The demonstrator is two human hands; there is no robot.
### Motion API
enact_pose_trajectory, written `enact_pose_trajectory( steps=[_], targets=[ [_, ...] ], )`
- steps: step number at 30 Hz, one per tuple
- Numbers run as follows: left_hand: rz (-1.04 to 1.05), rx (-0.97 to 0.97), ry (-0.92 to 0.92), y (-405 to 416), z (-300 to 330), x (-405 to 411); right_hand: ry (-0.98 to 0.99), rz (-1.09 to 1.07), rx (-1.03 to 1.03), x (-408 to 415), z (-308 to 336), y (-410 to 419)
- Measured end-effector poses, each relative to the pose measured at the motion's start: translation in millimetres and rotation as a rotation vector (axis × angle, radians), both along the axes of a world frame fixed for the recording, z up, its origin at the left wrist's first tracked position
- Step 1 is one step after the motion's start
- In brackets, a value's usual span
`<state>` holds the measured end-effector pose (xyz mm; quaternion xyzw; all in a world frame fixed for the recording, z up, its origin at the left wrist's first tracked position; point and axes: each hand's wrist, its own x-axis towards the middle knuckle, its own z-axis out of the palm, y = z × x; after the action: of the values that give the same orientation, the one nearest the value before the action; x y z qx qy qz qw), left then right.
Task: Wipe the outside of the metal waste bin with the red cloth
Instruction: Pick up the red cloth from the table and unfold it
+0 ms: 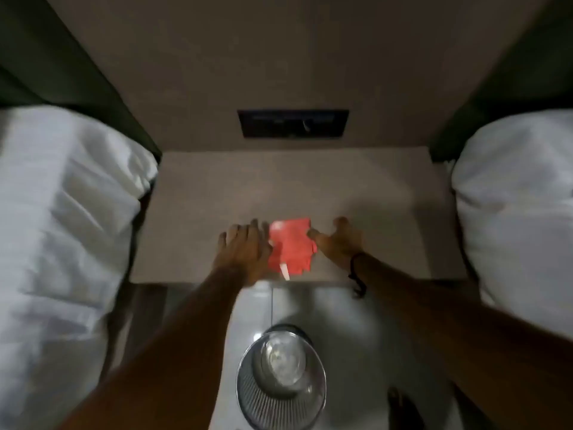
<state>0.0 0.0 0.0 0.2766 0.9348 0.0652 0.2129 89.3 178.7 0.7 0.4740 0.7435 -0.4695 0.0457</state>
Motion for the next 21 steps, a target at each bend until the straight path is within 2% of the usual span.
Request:
enact_pose_trajectory(
  steps=[3, 5, 7, 9, 13, 15, 18, 20, 21],
  targets=[
    [-0.017, 0.076, 0.02, 9, -49, -1, -0.062, 0.109, 0.023, -20, -51, 3],
    [0.042, 0.171, 0.022, 17, -61, -3, -0.099, 0.226, 0.043, -30, -67, 3],
    [0.161, 0.287, -0.025, 26, -64, 1, -0.084, 0.25, 0.058, -31, -72, 4],
    [0.389, 0.431, -0.159, 35, -58, 8, -0.067, 0.209, -0.001, -25, -67, 7],
    [0.887, 0.749, -0.67, 33, -34, 53, -0.01, -0.036, -0.398, 21, -42, -2],
    [1.031, 0.79, -0.839, 25, -23, 83, 0.028, -0.155, -0.616, 61, -34, -10],
    [1.139, 0.829, -1.059, 12, -14, 126, 0.071, -0.178, -0.888, 118, -38, -17],
    [1.134, 0.783, -1.094, 8, -18, 153, 0.083, -0.234, -1.046, 154, -48, -21],
    [1.092, 0.74, -1.055, 7, -24, 163, 0.063, -0.265, -1.074, 169, -53, -22]
  ],
)
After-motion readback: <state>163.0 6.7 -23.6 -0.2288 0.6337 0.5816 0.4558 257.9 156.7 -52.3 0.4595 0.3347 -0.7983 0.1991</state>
